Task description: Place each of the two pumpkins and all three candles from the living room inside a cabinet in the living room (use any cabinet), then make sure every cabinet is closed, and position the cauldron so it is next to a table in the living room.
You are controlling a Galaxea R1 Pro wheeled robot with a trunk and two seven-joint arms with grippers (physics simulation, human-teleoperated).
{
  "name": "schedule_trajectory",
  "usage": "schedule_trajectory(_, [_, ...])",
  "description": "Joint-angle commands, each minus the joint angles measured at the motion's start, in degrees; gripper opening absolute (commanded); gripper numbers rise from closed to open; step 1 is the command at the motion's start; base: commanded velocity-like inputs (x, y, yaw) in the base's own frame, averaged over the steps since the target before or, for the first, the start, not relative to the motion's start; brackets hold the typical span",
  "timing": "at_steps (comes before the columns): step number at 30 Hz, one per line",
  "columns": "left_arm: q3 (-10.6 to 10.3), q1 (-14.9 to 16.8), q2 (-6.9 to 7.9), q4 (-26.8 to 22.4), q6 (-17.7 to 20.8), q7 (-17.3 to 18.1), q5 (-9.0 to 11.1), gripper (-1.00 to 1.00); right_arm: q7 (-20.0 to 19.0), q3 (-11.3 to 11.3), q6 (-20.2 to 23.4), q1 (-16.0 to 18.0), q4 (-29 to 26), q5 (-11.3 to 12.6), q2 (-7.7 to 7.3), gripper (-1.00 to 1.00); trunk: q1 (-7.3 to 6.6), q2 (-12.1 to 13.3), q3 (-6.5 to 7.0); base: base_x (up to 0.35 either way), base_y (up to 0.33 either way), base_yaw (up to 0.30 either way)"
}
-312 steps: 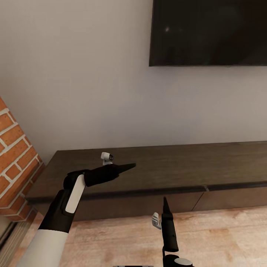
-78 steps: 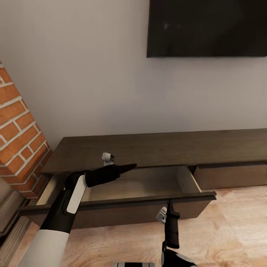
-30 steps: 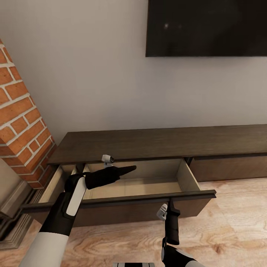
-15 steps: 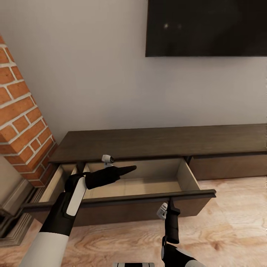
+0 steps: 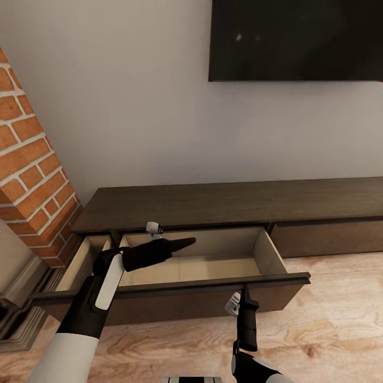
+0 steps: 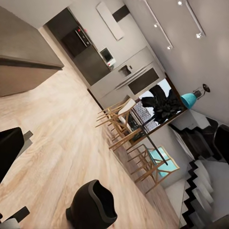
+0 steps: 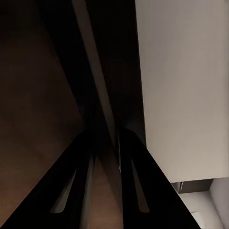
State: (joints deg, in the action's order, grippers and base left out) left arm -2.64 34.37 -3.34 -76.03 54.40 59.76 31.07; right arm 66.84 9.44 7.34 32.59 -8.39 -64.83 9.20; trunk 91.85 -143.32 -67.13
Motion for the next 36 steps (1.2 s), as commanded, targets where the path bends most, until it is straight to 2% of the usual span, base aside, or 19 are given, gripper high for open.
schedule_trajectory(1, [0.0, 0.0, 0.0, 0.0, 0.0, 0.0, 0.0, 1.0, 2.0, 1.3, -0.4, 0.0, -1.2, -0.3, 0.03, -1.0, -0.01, 0.0, 0.01, 0.0, 0.0, 0.0])
schedule_trajectory(36, [0.0, 0.0, -0.09, 0.0, 0.0, 0.0, 0.0, 1.0, 2.1, 1.3, -0.5, 0.0, -1.2, -0.3, 0.03, -1.0, -0.01, 0.0, 0.01, -0.016, 0.0, 0.0])
